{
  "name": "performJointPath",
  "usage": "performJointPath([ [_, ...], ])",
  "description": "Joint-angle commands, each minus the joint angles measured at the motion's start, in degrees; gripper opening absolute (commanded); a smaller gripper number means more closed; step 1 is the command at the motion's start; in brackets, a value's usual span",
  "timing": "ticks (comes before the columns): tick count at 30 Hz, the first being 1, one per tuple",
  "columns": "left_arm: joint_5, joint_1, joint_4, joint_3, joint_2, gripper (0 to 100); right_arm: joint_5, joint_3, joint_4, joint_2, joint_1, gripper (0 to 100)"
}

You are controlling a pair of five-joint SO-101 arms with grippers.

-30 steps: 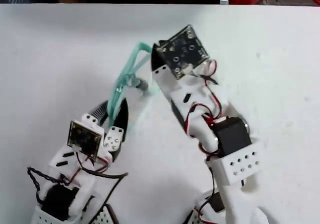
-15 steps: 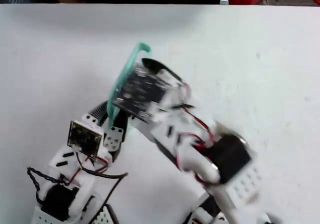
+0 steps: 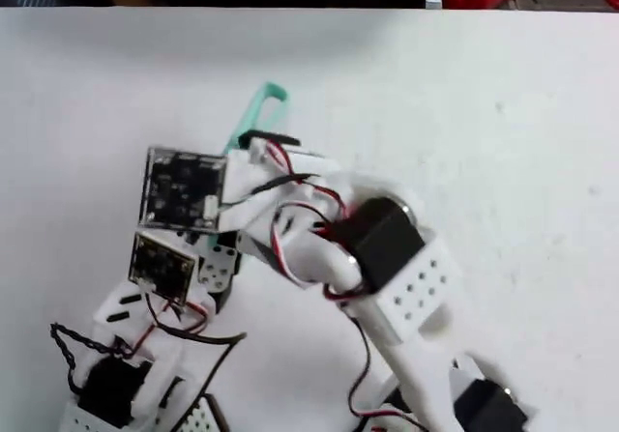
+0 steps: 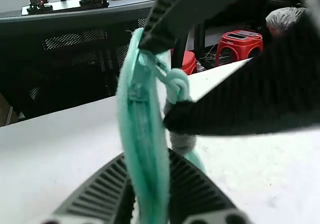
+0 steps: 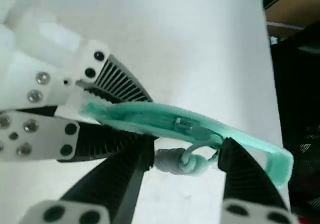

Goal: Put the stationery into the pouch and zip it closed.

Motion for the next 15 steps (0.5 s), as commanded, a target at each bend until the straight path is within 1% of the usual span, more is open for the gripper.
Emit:
performJointPath([
  [1,-0.7,0.9,1.1,-0.2,0.6,2,3.7,-3.7,2.8,4.8,0.0,22.0],
  [6,-0.7,0.9,1.1,-0.1,0.6,2,4.2,-8.8,3.2,8.4,4.3,29.3],
  [8,-0.7,0.9,1.1,0.0,0.6,2,4.9,-9.1,3.2,8.5,4.4,29.6],
  [11,-0.7,0.9,1.1,0.0,0.6,2,8.2,-9.1,4.0,8.7,3.6,28.6],
  [12,-0.7,0.9,1.0,0.0,0.6,2,9.2,-9.1,4.4,8.5,3.3,26.0],
  [13,-0.7,0.9,0.8,0.0,0.6,2,9.7,-9.1,4.4,8.5,3.3,21.3],
  [15,-0.7,0.9,0.8,0.1,0.6,2,9.2,-9.8,4.2,8.3,3.3,7.3],
])
